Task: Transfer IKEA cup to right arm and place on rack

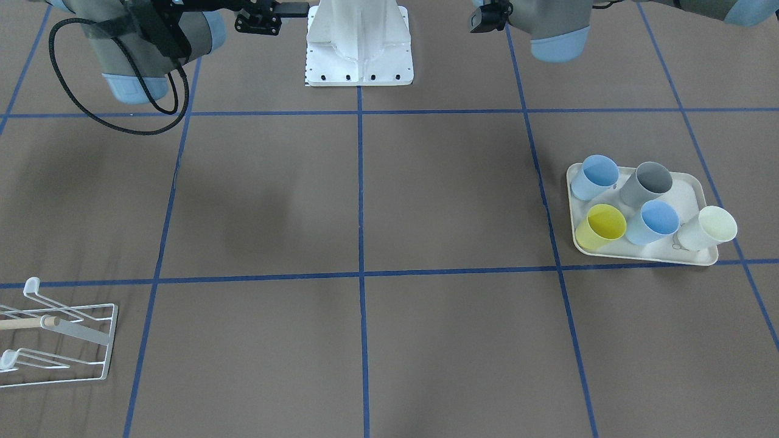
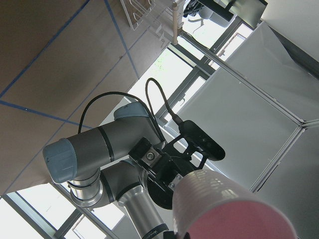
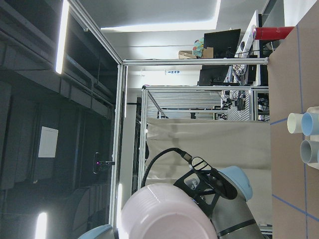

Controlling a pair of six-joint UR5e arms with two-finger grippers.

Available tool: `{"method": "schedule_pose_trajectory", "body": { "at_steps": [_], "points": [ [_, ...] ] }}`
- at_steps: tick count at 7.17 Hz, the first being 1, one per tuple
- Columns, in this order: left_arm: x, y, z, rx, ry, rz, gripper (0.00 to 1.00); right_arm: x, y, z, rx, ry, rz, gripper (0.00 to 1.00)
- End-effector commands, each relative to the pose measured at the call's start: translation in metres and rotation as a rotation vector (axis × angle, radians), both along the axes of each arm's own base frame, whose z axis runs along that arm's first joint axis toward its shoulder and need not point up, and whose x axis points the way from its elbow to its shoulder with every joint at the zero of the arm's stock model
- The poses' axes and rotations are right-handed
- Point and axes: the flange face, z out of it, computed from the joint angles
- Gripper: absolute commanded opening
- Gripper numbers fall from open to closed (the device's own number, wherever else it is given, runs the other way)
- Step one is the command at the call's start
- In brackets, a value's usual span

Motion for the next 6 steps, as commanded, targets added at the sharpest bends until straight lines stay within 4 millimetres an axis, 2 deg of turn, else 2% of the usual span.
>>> {"method": "schedule_pose_trajectory", "body": {
  "at_steps": [1, 4, 5, 6],
  "points": [
    [0.0036, 0.0, 0.001, -0.003, -0.005, 0.004, 0.0, -0.0028, 0.0031, -0.002, 0.003, -0.005, -0.009, 0.96],
    [0.0056, 0.0013, 0.0, -0.001, -0.004, 0.008, 0.0, -0.0034, 0.0035, -0.0048, 0.007, -0.01, -0.011, 0.93],
    [0.007, 0.0004, -0.0009, -0.001, -0.004, 0.008, 0.0, -0.0023, 0.0049, -0.0045, 0.013, -0.022, -0.011, 0.81],
    [0.0088, 0.0001, -0.0019, -0.001, -0.003, 0.01, 0.0, -0.0022, 0.0051, -0.0045, 0.015, -0.023, -0.012, 0.62]
  ]
}}
